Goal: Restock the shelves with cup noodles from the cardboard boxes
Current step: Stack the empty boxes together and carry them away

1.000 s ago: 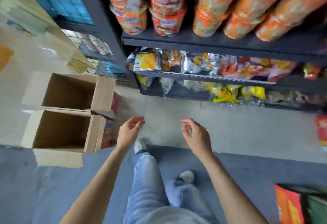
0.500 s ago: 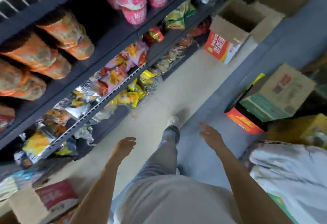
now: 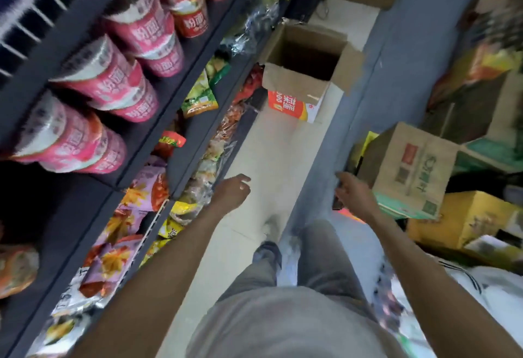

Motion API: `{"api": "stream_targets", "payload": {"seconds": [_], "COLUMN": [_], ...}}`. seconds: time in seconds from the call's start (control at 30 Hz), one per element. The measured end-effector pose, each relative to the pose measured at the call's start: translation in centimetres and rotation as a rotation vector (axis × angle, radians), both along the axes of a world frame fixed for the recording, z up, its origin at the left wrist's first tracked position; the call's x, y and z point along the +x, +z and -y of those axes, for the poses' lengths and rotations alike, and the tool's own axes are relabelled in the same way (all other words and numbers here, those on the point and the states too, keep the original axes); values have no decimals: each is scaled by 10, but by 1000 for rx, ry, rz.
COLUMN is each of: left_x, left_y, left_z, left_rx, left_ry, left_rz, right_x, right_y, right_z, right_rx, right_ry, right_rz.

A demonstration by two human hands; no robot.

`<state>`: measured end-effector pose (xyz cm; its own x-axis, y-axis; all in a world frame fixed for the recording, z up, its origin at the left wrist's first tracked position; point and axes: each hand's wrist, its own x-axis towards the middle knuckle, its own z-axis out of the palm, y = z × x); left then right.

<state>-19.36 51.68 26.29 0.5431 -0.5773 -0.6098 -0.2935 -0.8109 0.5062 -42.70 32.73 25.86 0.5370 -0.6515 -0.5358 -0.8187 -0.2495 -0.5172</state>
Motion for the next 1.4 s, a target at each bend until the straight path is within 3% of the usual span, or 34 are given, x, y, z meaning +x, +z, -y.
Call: {"api": "stream_targets", "payload": {"seconds": [0.13, 0.27, 0.33, 0.53, 0.7, 0.83, 1.0, 1.17, 1.3, 1.4], "left_x": [49, 89, 106, 141, 168, 174, 163, 121, 78, 41], "left_y": [15, -5, -34, -163, -275, -326, -340, -279, -212, -159], "left_z": [147, 283, 345, 489, 568, 590, 592, 552, 473, 403], "left_rx": [-147, -106, -118, -107, -56, -40, -39, -71, 32, 91], "left_ry": [15, 38, 188, 846, 1134, 1113, 1047, 1004, 860, 757], "left_rz": [4, -21, -84, -515, -519, -476, -294, -289, -155, -89], "right_x": [59, 122, 155, 242, 289, 304, 299, 241, 186, 164], "right_y": [2, -21, -44, -161, -269, -329, -329, -280, -201, -148], "right_z": [119, 243, 301, 434, 492, 510, 513, 497, 478, 448], "right_rx": [-74, -51, -28, 21, 13, 29, -26, -120, -515, -519], "right_ry": [121, 136, 78, -80, -212, -157, -89, -133, 131, 350], "right_rz": [36, 91, 146, 142, 90, -57, -12, -53, -54, -28]}}
